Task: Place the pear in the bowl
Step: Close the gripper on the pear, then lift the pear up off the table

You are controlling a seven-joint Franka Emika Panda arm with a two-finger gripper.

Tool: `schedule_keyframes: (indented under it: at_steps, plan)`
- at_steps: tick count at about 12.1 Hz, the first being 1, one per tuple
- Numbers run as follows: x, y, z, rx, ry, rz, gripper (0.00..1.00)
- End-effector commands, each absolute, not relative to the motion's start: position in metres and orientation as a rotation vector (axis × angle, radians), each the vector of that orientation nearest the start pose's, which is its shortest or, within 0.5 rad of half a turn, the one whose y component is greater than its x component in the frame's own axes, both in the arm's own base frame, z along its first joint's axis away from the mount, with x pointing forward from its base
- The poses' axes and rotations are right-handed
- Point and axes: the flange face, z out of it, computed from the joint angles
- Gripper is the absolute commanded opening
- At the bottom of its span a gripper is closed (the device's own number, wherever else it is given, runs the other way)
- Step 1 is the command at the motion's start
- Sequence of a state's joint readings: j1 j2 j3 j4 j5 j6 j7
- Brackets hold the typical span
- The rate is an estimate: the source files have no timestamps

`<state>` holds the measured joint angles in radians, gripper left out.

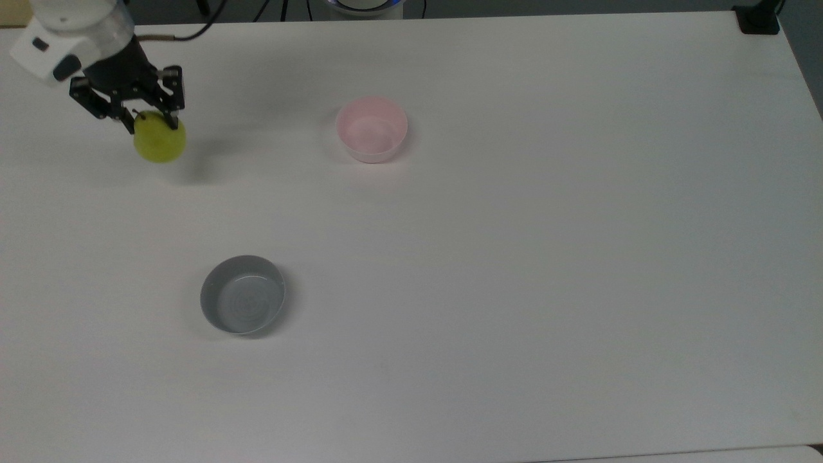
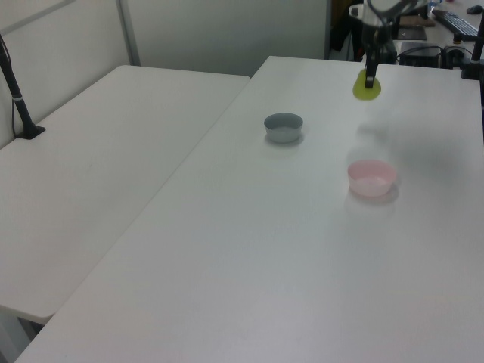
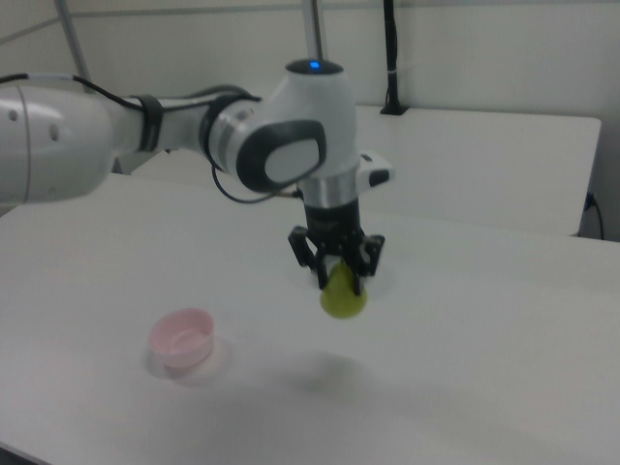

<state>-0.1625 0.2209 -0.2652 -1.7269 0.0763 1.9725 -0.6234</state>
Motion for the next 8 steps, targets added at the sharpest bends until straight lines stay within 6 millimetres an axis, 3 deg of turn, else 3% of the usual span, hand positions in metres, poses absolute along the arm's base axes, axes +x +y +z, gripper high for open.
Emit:
schedule_keyframes:
  at_steps: [1, 4, 8]
  plan:
    - [0.569, -0.21, 0.539, -3.096, -0.236, -0.045, 0.0]
    - [0.568, -0.164, 0.594, -3.079, -0.073, -0.01, 0.0]
    - [0.547, -0.085, 0.625, -3.056, -0.19, -0.016, 0.0]
